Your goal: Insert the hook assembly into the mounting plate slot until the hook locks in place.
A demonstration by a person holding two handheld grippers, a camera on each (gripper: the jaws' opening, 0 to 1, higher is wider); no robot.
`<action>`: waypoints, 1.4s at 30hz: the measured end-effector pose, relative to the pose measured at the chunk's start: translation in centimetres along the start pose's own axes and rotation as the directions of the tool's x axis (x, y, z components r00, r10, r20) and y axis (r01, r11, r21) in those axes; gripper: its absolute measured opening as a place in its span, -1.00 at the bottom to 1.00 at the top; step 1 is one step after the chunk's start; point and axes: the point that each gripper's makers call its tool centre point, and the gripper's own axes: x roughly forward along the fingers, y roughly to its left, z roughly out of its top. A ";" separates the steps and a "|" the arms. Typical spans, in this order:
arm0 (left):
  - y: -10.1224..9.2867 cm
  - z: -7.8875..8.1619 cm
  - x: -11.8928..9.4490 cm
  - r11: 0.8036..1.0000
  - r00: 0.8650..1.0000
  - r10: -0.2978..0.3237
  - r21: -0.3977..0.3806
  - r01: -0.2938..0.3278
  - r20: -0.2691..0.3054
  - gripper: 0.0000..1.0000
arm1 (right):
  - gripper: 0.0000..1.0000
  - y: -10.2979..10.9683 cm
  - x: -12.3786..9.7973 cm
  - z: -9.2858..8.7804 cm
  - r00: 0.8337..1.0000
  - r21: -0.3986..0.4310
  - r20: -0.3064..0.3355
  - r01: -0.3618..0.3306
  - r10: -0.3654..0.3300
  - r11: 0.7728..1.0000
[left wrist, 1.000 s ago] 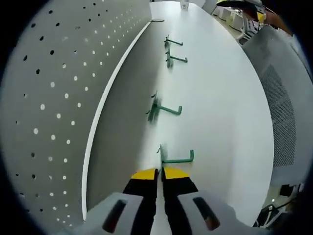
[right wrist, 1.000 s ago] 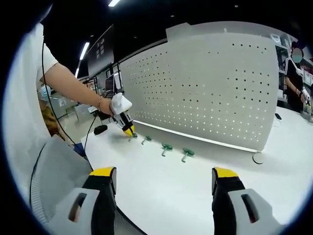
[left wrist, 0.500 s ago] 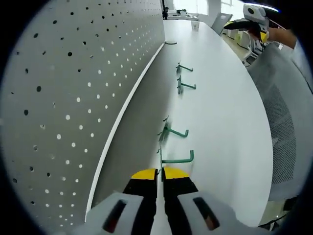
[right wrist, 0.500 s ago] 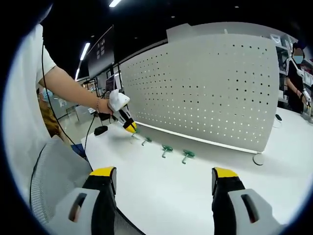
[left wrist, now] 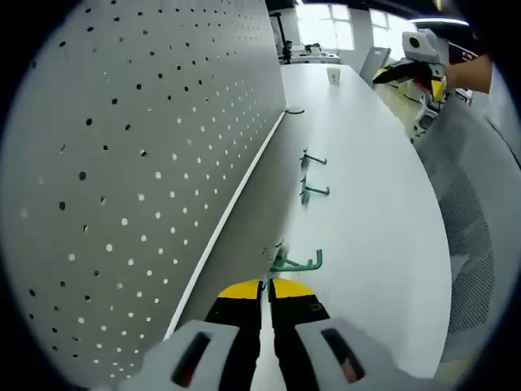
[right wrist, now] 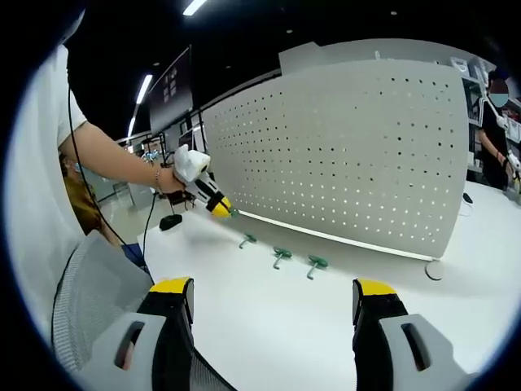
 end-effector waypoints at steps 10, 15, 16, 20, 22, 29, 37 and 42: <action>-0.4 2.7 -1.5 0.999 0.991 0.049 -0.031 -0.045 0.122 -0.93 | 0.54 0.2 0.2 1.1 1.000 -0.004 0.029 -0.011 0.011 1.000; -0.5 4.2 -2.4 0.994 0.977 0.099 -0.059 -0.089 0.190 -0.93 | 0.54 0.4 0.4 1.5 0.999 -0.006 0.040 -0.018 0.019 1.000; -0.5 4.4 -2.5 0.993 0.974 0.111 -0.069 -0.099 0.198 -0.93 | 0.54 0.4 0.4 1.6 0.999 -0.006 0.042 -0.019 0.019 1.000; -1.0 5.4 -3.2 0.988 0.959 0.144 -0.083 -0.127 0.243 -0.94 | 0.54 0.6 0.5 1.9 0.998 -0.008 0.050 -0.024 0.025 1.000; -1.1 6.1 -3.7 0.984 0.947 0.169 -0.111 -0.143 0.275 -0.94 | 0.54 0.6 0.5 2.1 0.998 -0.009 0.052 -0.026 0.026 1.000; -2.2 7.0 -4.9 0.976 0.925 0.206 -0.134 -0.172 0.320 -0.94 | 0.54 0.8 0.5 2.4 0.997 0.006 0.070 -0.031 0.030 1.000; -3.2 8.6 -6.5 0.963 0.884 0.258 -0.182 -0.200 0.391 -0.93 | 0.54 1.2 0.6 2.8 0.995 0.004 0.083 -0.048 0.047 0.999; -3.8 9.4 -7.2 0.958 0.867 0.278 -0.190 -0.217 0.414 -0.93 | 0.54 1.4 0.7 3.2 0.994 0.005 0.095 -0.055 0.054 0.998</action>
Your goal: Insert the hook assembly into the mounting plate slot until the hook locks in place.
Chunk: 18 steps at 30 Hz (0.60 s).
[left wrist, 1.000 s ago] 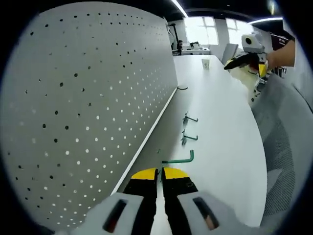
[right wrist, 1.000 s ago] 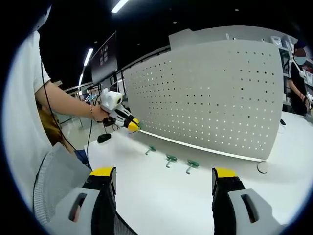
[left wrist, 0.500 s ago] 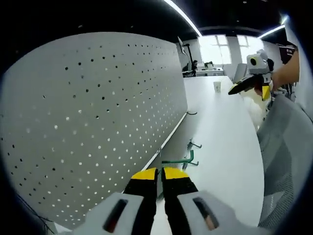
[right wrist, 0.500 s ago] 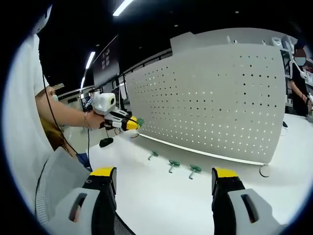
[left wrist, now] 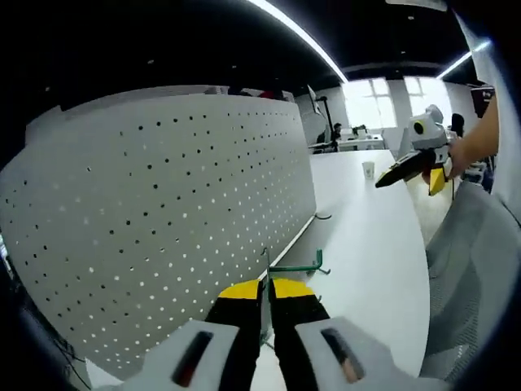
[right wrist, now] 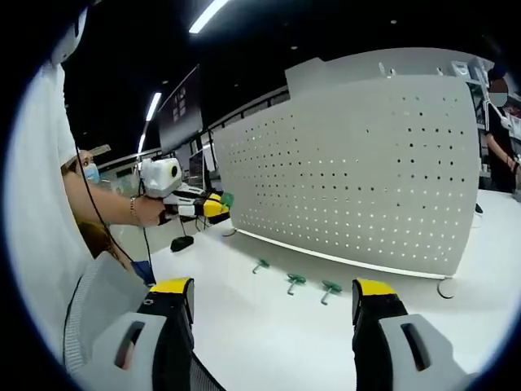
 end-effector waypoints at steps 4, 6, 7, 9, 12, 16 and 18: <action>-0.5 1.1 -0.4 1.000 0.999 0.014 -0.010 -0.014 0.039 -0.93 | 0.54 0.1 0.0 0.1 1.000 0.004 0.008 -0.005 0.005 1.000; -0.7 1.7 -0.6 1.000 0.998 0.019 -0.010 -0.018 0.057 -0.93 | 0.54 0.2 0.1 0.1 1.000 0.005 0.007 -0.009 0.009 1.000; -0.7 2.0 -0.7 1.000 0.997 0.025 -0.018 -0.024 0.069 -0.93 | 0.54 0.3 0.1 0.1 1.000 0.004 0.007 -0.010 0.010 1.000; -0.9 2.5 -0.9 0.999 0.996 0.033 -0.026 -0.030 0.088 -0.93 | 0.54 0.3 0.0 0.1 1.000 0.006 0.010 -0.011 0.011 1.000; -1.3 3.0 -1.2 0.999 0.993 0.045 -0.032 -0.042 0.108 -0.93 | 0.54 0.3 0.0 0.2 1.000 0.009 0.013 -0.010 0.010 1.000; -1.9 3.3 -1.7 0.997 0.989 0.064 -0.061 -0.056 0.137 -0.93 | 0.54 0.4 0.0 0.4 1.000 0.014 0.023 -0.012 0.012 1.000; -2.2 3.5 -2.0 0.996 0.987 0.068 -0.075 -0.057 0.148 -0.93 | 0.54 0.5 0.0 0.5 0.999 0.020 0.030 -0.015 0.015 1.000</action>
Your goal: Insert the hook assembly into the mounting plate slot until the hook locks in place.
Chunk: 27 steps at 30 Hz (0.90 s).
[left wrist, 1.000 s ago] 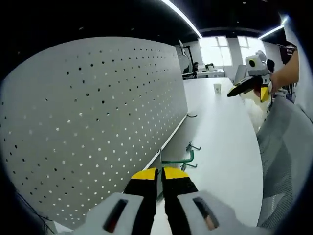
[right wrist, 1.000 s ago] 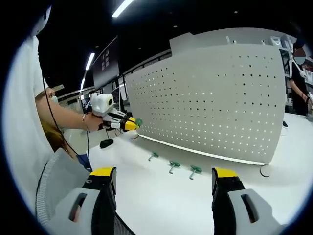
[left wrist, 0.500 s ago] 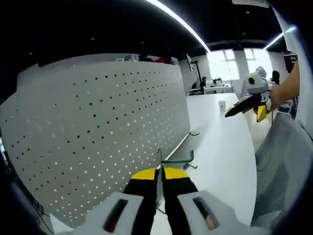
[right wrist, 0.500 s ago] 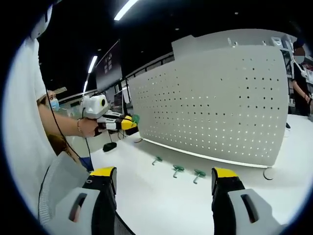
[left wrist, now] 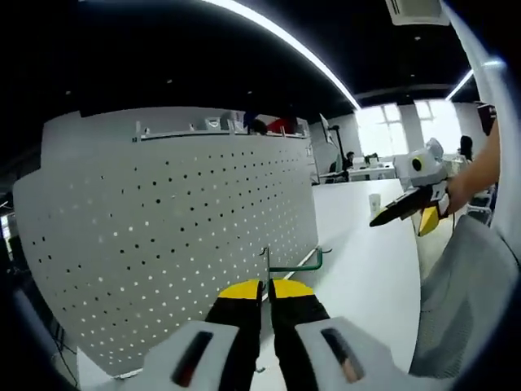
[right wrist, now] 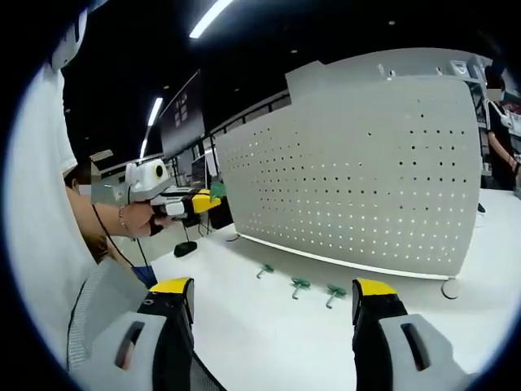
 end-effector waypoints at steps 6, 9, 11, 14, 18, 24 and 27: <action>-0.4 0.9 -1.1 0.998 0.998 0.038 -0.045 -0.036 0.042 -0.93 | 0.53 0.3 -0.1 0.3 1.000 0.000 0.012 -0.011 0.011 1.000; -0.5 1.1 -1.5 0.997 0.997 0.053 -0.057 -0.050 0.053 -0.93 | 0.52 0.3 -0.1 0.4 1.000 0.001 0.019 -0.013 0.013 1.000; -0.4 1.0 -1.7 0.996 0.997 0.061 -0.069 -0.057 0.055 -0.93 | 0.52 0.4 -0.1 0.4 1.000 0.001 0.017 -0.015 0.015 1.000; -0.3 1.0 -1.8 0.995 0.996 0.070 -0.074 -0.066 0.055 -0.93 | 0.52 0.4 0.0 0.4 1.000 -0.002 0.016 -0.018 0.018 1.000; -0.2 0.9 -1.8 0.995 0.996 0.073 -0.073 -0.069 0.051 -0.93 | 0.51 0.6 0.1 0.5 1.000 -0.005 0.017 -0.023 0.023 1.000; -0.1 0.8 -1.7 0.995 0.996 0.074 -0.074 -0.071 0.049 -0.93 | 0.41 1.7 -0.3 3.4 0.985 -0.010 0.163 -0.060 0.061 0.998; -0.2 0.8 -1.6 0.995 0.996 0.073 -0.074 -0.069 0.049 -0.93 | 0.39 2.0 -0.5 4.3 0.976 -0.010 0.206 -0.076 0.077 0.997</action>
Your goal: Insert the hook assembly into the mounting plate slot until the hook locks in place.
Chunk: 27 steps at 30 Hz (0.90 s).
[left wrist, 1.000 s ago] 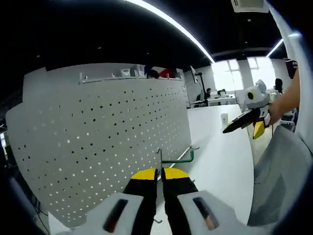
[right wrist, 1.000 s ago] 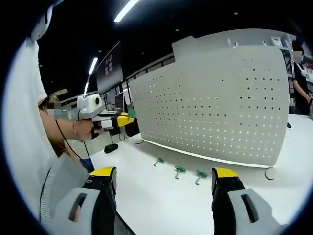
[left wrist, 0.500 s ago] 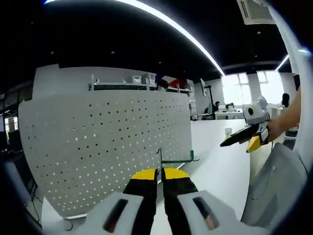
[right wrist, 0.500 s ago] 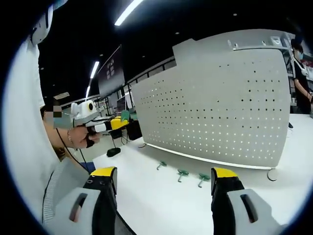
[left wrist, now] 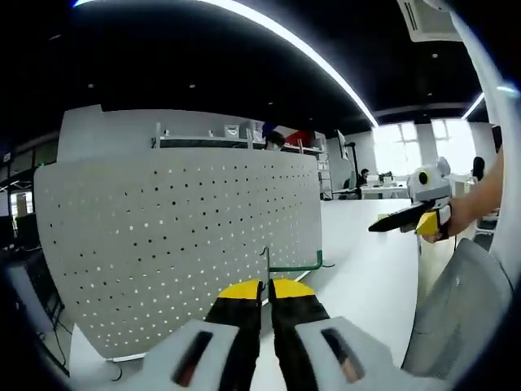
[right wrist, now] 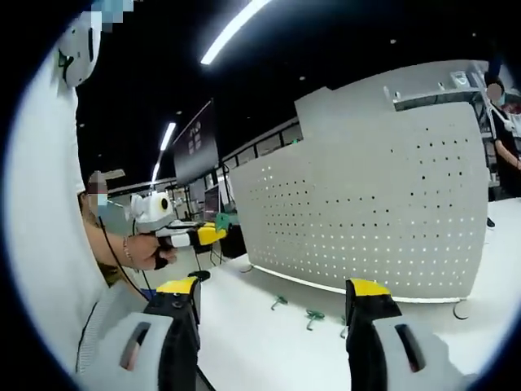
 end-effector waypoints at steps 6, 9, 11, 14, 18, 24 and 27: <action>-0.2 -0.1 0.1 1.000 1.000 -0.004 0.000 0.004 0.000 -0.93 | 0.28 0.2 0.3 0.5 1.000 -0.005 0.015 -0.015 0.015 1.000; -0.4 -0.1 0.2 1.000 1.000 -0.008 0.002 0.008 -0.001 -0.93 | 0.28 0.3 0.8 0.3 1.000 0.003 0.003 -0.023 0.023 1.000; -0.4 -0.1 0.3 1.000 1.000 -0.009 0.003 0.009 -0.001 -0.93 | 0.27 0.6 1.2 0.3 0.999 0.004 0.002 -0.032 0.032 0.999; -0.5 0.0 0.3 1.000 1.000 -0.010 0.002 0.010 0.000 -0.93 | 0.27 1.1 2.1 0.3 0.999 0.005 0.000 -0.051 0.051 0.999; -0.8 0.1 0.5 1.000 1.000 -0.012 0.004 0.012 0.003 -0.93 | 0.25 1.8 3.3 0.5 0.997 0.006 -0.001 -0.082 0.082 0.997; -1.2 0.3 0.7 1.000 1.000 -0.015 0.003 0.015 0.002 -0.93 | 0.22 3.1 5.3 0.5 0.990 0.008 -0.004 -0.138 0.139 0.990; -1.3 0.5 0.8 1.000 1.000 -0.015 0.007 0.014 0.005 -0.93 | 0.22 3.6 6.0 0.5 0.987 0.014 0.002 -0.159 0.159 0.987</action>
